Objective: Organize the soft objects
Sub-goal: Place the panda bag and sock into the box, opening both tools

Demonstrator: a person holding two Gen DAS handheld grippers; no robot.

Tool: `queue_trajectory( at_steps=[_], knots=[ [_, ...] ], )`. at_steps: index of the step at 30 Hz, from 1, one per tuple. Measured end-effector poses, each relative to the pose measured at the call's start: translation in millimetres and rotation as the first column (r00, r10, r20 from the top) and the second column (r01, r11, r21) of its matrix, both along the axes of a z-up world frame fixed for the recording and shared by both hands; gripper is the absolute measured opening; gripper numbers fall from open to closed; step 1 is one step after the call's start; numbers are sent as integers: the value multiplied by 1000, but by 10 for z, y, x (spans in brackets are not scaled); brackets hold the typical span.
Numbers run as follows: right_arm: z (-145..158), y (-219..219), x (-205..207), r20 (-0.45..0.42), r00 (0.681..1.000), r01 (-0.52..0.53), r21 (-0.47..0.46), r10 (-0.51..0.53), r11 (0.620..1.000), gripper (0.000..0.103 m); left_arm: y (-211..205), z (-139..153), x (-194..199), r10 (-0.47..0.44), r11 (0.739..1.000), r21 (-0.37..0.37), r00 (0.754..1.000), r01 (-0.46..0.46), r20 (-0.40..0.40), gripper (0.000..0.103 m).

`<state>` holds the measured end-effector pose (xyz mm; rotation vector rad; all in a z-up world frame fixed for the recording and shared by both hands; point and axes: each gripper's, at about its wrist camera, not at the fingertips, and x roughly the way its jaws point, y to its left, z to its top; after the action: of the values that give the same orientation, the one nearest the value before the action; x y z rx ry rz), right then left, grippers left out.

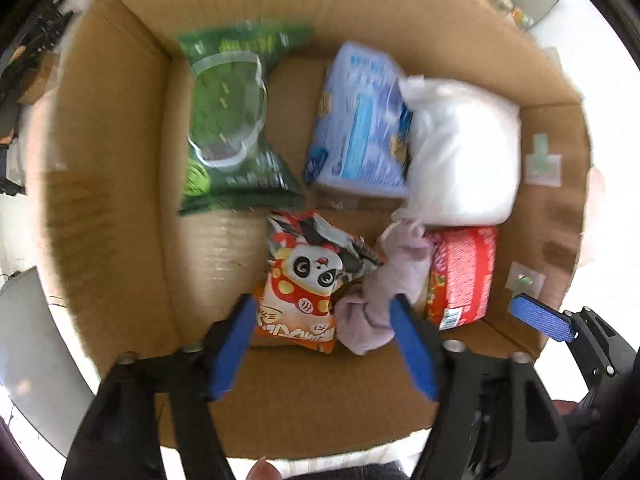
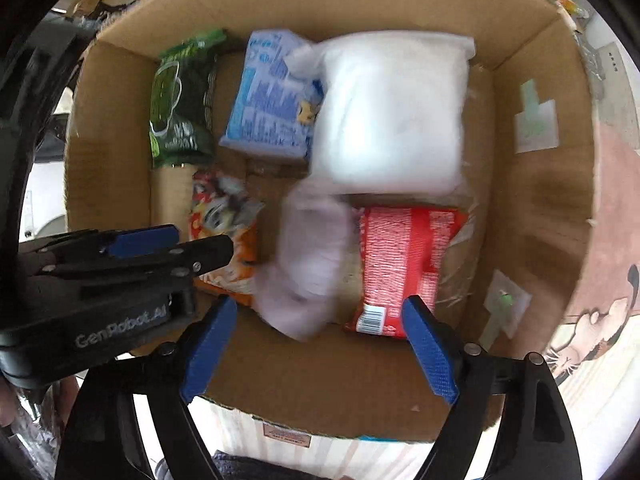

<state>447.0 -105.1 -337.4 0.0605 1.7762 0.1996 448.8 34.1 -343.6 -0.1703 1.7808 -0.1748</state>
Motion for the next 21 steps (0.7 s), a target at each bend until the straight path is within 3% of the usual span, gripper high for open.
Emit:
queue_trajectory(
  at_steps=[8, 12, 21],
  knots=[
    [373, -167, -181, 91, 996, 9, -61, -4, 998, 87, 75, 649, -259, 0, 999, 47, 984, -8, 179, 73],
    [519, -215, -312, 142, 989, 40, -62, -31, 997, 87, 69, 819, -348, 5, 997, 71, 968, -24, 250, 73],
    [1057, -194, -805, 320, 946, 76, -77, -48, 994, 87, 78, 1305, -836, 10, 991, 114, 910, -63, 415, 73]
  ],
)
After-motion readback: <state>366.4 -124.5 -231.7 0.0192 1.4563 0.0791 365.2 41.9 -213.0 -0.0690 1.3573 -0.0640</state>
